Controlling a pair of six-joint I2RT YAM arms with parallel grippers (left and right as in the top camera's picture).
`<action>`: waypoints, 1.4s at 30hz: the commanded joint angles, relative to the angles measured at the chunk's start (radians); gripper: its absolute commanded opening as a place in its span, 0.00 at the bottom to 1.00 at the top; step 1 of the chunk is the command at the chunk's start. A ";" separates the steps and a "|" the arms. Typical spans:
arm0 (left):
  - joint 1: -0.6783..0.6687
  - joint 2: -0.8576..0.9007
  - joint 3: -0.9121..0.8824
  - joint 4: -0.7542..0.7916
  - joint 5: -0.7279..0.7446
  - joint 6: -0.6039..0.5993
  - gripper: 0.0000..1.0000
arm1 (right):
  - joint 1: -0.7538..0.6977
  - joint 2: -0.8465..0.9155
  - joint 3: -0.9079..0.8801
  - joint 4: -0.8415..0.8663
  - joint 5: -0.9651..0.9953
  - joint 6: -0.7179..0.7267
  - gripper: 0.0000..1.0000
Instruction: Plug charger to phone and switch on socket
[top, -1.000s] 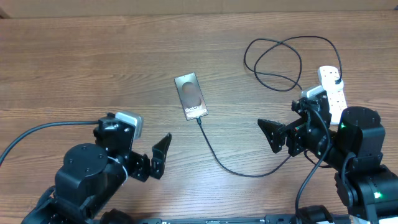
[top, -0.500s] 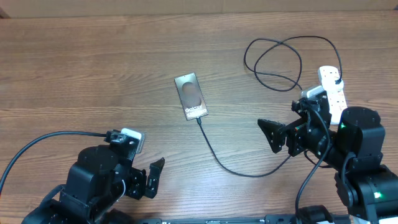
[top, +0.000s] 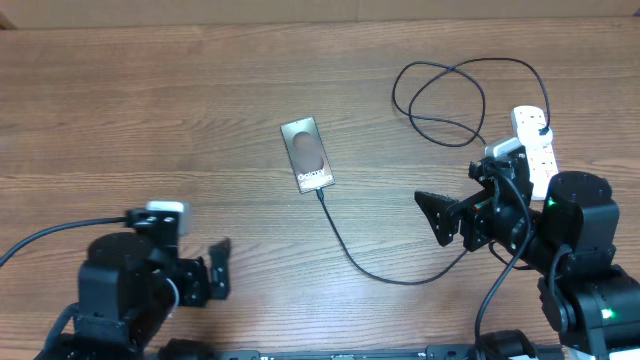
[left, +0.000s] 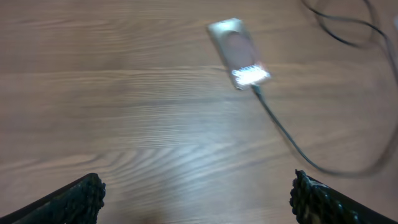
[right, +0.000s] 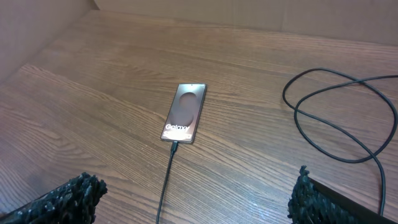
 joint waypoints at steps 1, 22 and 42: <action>0.129 -0.019 0.000 0.001 0.002 -0.015 1.00 | 0.003 -0.008 0.002 0.006 0.005 0.003 1.00; 0.262 -0.385 -0.560 0.761 0.057 -0.019 1.00 | 0.003 -0.008 0.002 0.006 0.005 0.003 1.00; 0.288 -0.668 -1.128 1.601 0.034 -0.212 1.00 | 0.003 -0.008 0.002 0.006 0.005 0.003 1.00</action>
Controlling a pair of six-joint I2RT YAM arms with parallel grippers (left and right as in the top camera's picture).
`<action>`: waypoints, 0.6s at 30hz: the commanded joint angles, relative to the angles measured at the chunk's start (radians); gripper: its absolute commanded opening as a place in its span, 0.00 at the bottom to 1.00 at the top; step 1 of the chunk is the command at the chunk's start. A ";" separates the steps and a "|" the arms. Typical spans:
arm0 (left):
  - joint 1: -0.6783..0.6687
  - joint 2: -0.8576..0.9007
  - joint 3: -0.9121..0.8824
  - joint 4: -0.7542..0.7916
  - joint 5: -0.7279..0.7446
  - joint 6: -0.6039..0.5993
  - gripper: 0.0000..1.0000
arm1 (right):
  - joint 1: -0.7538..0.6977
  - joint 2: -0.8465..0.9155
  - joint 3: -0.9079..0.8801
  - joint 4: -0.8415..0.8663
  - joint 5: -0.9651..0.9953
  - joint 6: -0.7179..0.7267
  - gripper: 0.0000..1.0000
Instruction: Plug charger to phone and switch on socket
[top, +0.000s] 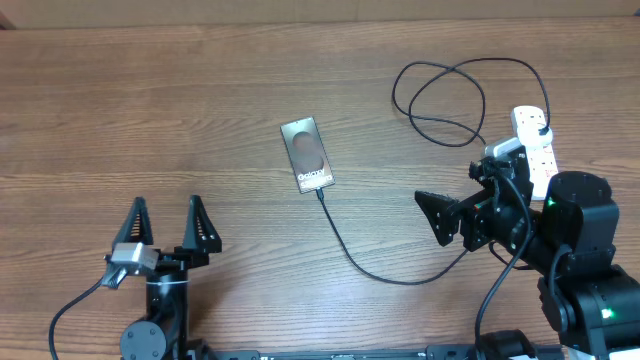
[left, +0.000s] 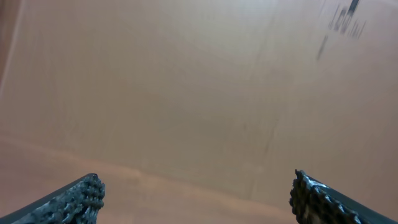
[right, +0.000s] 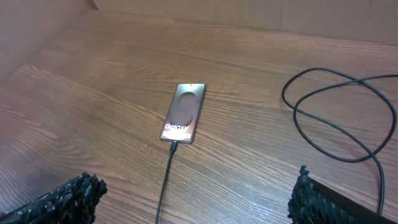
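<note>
The phone (top: 307, 154) lies face up mid-table, its screen lit, with the black charger cable (top: 350, 250) plugged into its near end; the phone (right: 184, 121) and the cable (right: 166, 183) show in the right wrist view too. The cable loops back to the white power strip (top: 535, 150) at the far right. My left gripper (top: 167, 220) stands open at the front left, fingers pointing up; its camera sees only a tan wall. My right gripper (top: 440, 216) is open, low at the right, facing the phone, with nothing between its fingers.
The wooden table (top: 150, 110) carries a slack loop of cable (top: 445, 100) at the back right. A cardboard wall (left: 186, 93) fills the left wrist view. The right arm's body (top: 570, 240) sits beside the power strip.
My left arm has folded back: its gripper, which lay low and pointed toward the phone, now points upward at the front left. The right gripper, phone and cable are unchanged.
</note>
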 joint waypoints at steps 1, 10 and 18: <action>0.007 -0.013 -0.003 0.000 -0.039 -0.013 1.00 | 0.003 -0.008 0.002 0.005 0.002 0.003 1.00; 0.007 -0.014 -0.003 -0.349 -0.030 -0.014 1.00 | 0.003 -0.008 0.002 0.005 0.002 0.003 1.00; 0.006 -0.014 -0.003 -0.401 -0.027 -0.006 1.00 | 0.003 -0.008 0.002 0.005 0.002 0.003 1.00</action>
